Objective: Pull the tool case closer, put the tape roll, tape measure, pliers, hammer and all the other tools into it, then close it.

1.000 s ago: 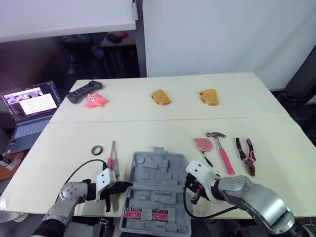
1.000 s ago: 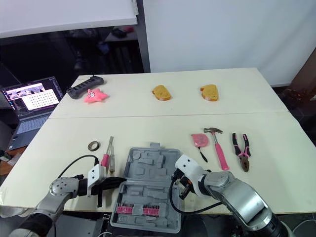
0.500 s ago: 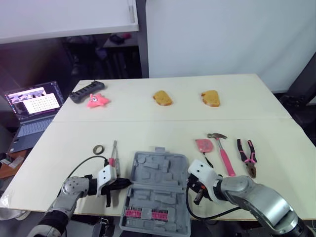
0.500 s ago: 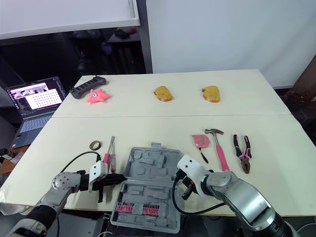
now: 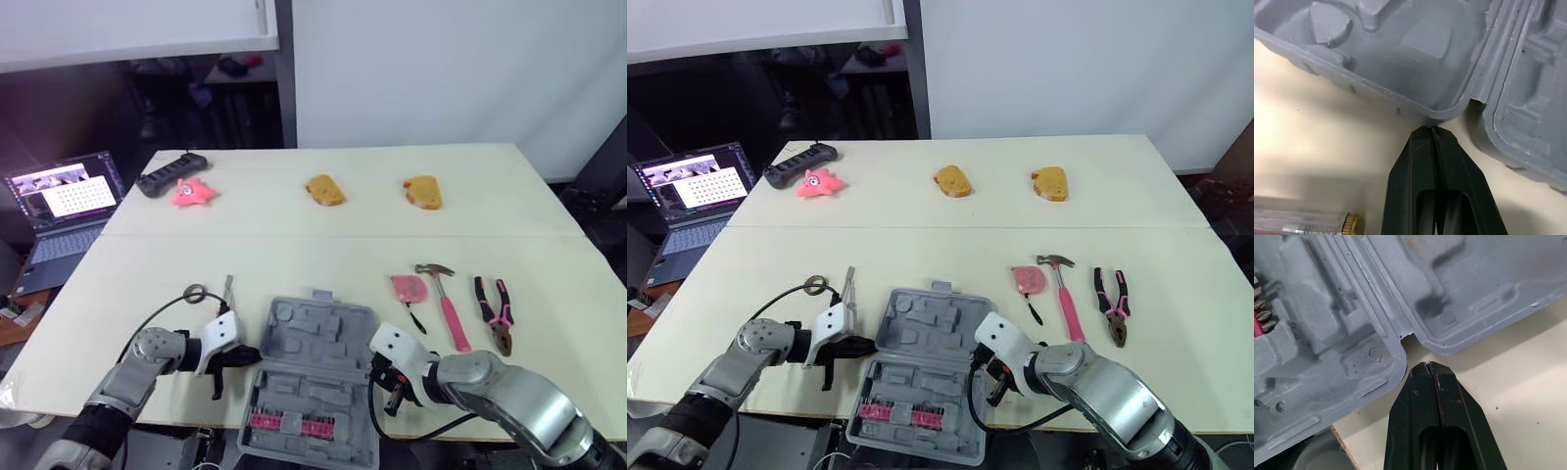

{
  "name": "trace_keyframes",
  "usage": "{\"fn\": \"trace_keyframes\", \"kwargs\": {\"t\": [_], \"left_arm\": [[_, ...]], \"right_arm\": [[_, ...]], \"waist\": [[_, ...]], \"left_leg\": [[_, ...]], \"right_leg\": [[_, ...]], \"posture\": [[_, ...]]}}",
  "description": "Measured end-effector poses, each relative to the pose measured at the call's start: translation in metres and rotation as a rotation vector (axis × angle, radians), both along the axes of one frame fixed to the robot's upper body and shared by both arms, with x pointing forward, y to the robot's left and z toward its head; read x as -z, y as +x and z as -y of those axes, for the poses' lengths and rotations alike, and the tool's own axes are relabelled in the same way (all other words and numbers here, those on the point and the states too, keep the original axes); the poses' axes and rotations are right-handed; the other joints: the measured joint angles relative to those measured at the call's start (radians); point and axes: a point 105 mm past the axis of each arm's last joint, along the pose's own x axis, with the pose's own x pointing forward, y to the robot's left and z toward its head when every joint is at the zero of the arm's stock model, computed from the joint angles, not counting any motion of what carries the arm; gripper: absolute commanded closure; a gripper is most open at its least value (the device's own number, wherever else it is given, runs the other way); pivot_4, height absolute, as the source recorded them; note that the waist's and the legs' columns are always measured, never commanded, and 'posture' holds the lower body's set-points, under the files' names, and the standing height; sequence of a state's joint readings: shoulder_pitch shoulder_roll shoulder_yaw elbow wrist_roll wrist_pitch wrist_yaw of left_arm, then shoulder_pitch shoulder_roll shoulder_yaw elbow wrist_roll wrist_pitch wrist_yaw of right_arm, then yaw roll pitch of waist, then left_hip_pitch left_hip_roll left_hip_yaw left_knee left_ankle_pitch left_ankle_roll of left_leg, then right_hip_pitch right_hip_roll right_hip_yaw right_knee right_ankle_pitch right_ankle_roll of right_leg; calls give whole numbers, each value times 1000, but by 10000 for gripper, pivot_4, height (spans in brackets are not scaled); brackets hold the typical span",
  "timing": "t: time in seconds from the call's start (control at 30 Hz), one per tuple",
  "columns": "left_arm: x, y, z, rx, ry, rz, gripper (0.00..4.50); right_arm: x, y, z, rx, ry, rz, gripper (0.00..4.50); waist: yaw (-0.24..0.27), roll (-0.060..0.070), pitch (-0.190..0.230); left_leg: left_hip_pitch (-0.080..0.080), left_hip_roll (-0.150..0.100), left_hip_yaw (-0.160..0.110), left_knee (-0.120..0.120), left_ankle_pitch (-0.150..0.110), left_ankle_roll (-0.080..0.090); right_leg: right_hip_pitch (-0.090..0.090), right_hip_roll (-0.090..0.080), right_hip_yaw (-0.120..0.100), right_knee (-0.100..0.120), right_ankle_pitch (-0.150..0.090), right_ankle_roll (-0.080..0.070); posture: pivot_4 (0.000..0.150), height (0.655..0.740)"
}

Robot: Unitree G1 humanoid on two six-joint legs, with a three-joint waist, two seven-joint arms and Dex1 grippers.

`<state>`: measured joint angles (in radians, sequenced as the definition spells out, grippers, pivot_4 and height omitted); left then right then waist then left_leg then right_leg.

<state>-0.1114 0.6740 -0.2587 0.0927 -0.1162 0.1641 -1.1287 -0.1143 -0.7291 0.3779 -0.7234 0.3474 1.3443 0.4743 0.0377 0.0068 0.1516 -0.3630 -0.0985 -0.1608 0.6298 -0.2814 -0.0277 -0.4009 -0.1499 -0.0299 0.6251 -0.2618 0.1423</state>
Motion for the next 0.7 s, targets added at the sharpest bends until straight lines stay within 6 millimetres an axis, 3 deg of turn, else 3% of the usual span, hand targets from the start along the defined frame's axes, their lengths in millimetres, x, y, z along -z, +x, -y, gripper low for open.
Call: {"fn": "trace_keyframes", "kwargs": {"t": [0.1, 0.53, 0.7], "left_arm": [[-6, -11, 5, 26, 33, -31, 44575], [-14, -26, 20, 59, 88, -101, 44575], [-12, -34, 17, 73, 82, -108, 44575]], "right_arm": [[1, 0, 0, -1, -4, 0, 45000], [0, -4, 4, 15, -25, 5, 45000], [-2, -7, 6, 20, -21, -4, 45000]], "waist": [[-1, -4, 3], [2, -10, 13], [-1, -10, 14]], "left_leg": [[-11, -2, 0, 1, 0, 0], [-12, -3, 0, 1, -5, 5], [-12, -3, 0, 1, -5, 5]], "right_leg": [[-9, 0, 0, -3, 3, -5], [-7, -1, 0, -11, 3, -4], [-7, -1, 0, -11, 3, -4]], "posture": [[1500, 7400], [1500, 7400], [1500, 7400]]}}
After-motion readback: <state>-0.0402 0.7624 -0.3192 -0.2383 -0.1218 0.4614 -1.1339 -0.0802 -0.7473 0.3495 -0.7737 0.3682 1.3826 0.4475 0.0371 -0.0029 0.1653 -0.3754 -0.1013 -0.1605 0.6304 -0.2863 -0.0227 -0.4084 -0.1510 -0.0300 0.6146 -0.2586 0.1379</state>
